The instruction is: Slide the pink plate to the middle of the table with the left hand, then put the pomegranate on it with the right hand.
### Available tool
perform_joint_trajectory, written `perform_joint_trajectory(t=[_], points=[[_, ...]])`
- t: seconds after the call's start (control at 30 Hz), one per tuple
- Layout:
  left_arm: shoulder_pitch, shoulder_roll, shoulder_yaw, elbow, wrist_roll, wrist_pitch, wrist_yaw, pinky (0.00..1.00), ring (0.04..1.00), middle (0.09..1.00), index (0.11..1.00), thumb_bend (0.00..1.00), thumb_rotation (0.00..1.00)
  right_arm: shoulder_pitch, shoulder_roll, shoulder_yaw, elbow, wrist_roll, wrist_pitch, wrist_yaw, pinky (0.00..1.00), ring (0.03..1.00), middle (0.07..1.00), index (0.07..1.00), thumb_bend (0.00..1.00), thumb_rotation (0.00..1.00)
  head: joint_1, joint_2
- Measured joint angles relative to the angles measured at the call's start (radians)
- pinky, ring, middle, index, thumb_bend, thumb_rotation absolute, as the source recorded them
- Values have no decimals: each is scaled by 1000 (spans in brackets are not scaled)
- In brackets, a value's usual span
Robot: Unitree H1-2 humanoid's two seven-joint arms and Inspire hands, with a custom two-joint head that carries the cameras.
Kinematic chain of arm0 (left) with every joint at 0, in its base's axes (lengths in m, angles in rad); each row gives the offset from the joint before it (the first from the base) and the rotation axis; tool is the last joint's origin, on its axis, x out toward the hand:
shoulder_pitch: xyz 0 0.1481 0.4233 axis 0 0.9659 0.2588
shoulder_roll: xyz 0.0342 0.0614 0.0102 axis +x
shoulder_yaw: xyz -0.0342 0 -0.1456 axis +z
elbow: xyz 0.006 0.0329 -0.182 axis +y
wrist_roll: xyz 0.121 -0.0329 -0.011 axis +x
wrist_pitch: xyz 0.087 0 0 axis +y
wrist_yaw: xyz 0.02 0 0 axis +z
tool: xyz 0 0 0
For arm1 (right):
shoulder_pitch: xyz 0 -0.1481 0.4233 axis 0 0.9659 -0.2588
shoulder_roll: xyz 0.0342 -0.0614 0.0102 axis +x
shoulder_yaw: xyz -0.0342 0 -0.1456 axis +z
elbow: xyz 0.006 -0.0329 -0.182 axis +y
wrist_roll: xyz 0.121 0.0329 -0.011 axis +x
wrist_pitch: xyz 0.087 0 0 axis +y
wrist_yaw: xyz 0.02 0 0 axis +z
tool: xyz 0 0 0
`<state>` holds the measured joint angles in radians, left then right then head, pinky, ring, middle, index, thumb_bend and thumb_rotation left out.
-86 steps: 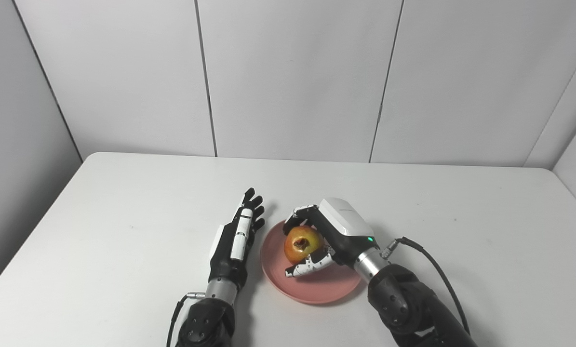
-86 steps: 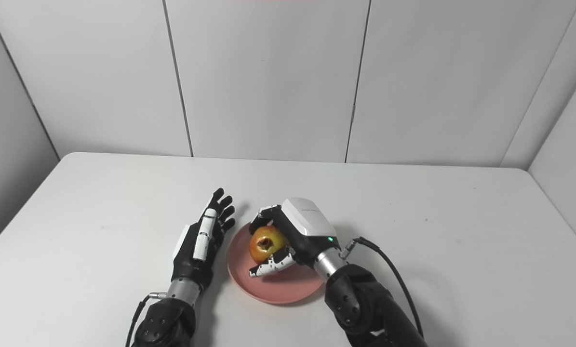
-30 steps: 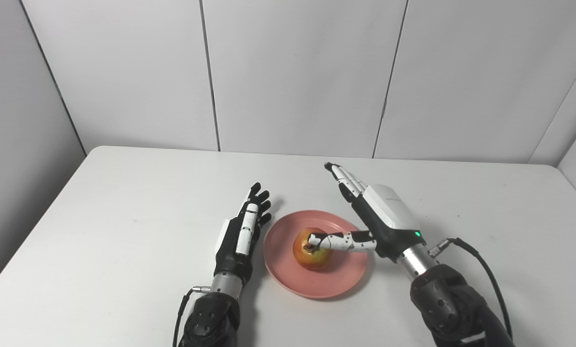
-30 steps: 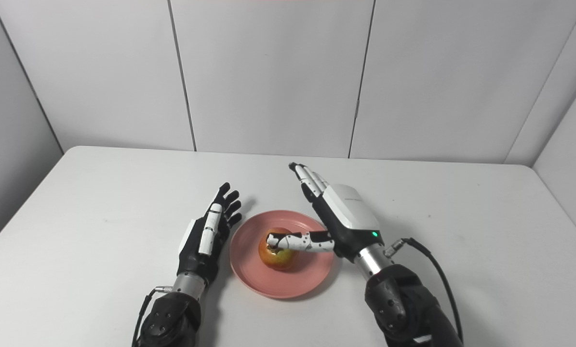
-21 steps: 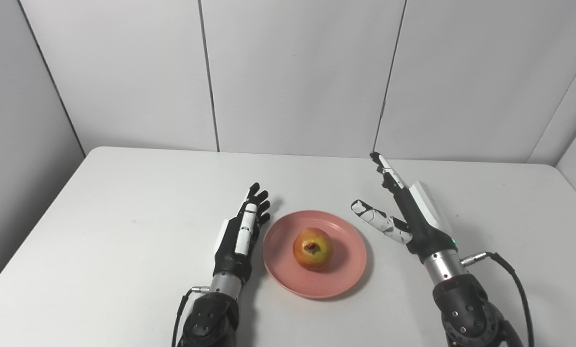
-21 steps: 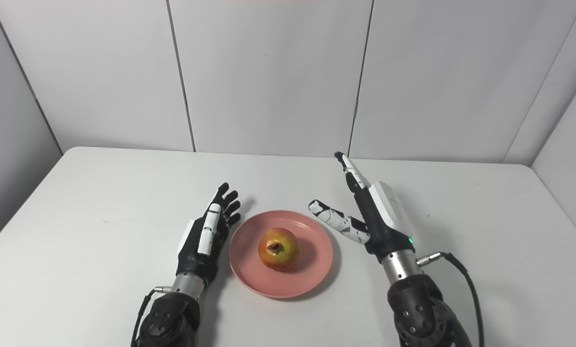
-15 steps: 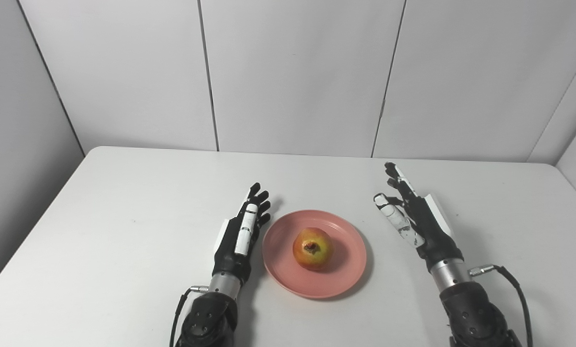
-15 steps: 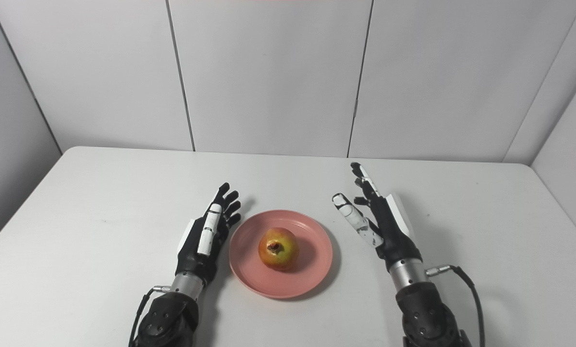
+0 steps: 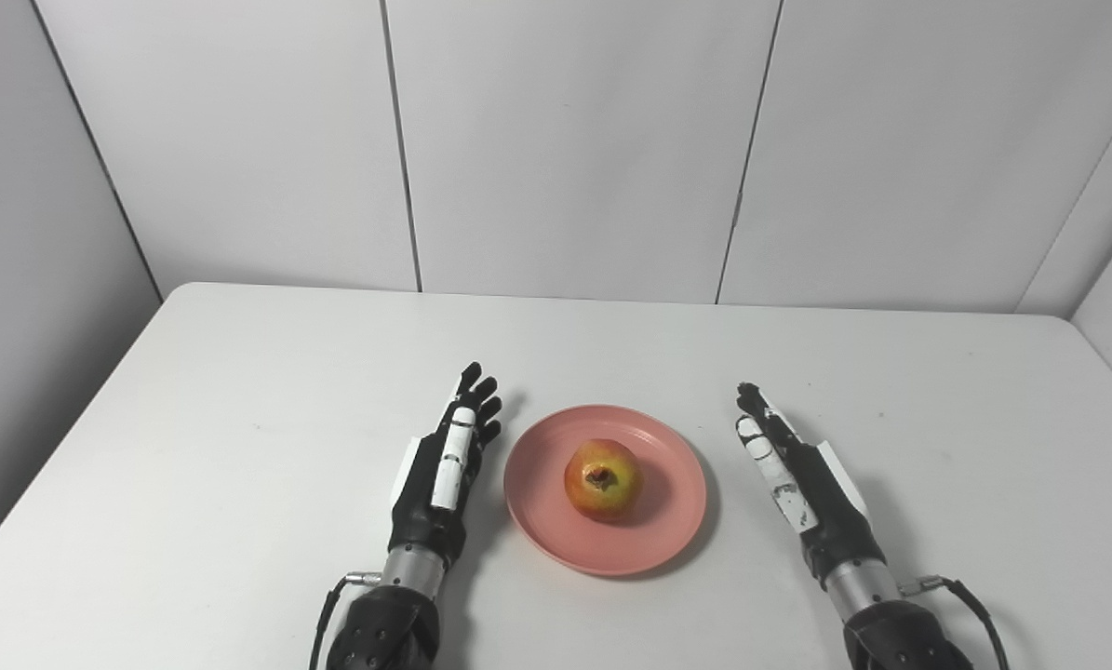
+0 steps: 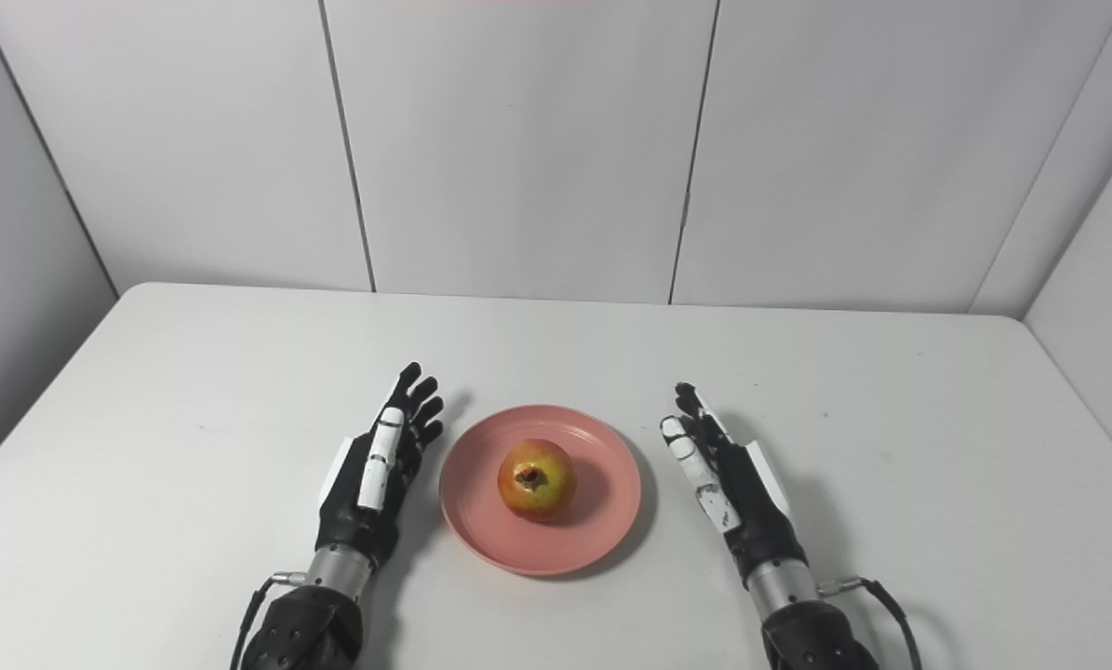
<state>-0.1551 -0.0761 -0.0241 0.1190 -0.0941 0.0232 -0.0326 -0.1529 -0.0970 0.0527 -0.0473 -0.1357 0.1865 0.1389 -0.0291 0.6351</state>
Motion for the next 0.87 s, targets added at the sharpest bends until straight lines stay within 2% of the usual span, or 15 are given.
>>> perform_joint_trajectory(t=[0.1, 0.37, 0.87], points=[[2, 1, 0, -2, 1, 2, 0, 956, 958, 966, 970, 364, 1000, 1, -1, 0, 4, 9, 0, 0, 966, 948, 959, 949, 348, 1000, 5, 0], [4, 1, -1, -6, 1, 4, 0, 957, 957, 963, 964, 363, 991, 1, 0, 9, 4, 11, 0, -1, 942, 948, 962, 952, 319, 1000, 17, 2], [2, 13, -5, 0, 4, 4, -8, 953, 953, 959, 957, 365, 997, 1, 0, 21, 8, 7, 0, -6, 936, 943, 956, 951, 297, 1000, 31, -6]])
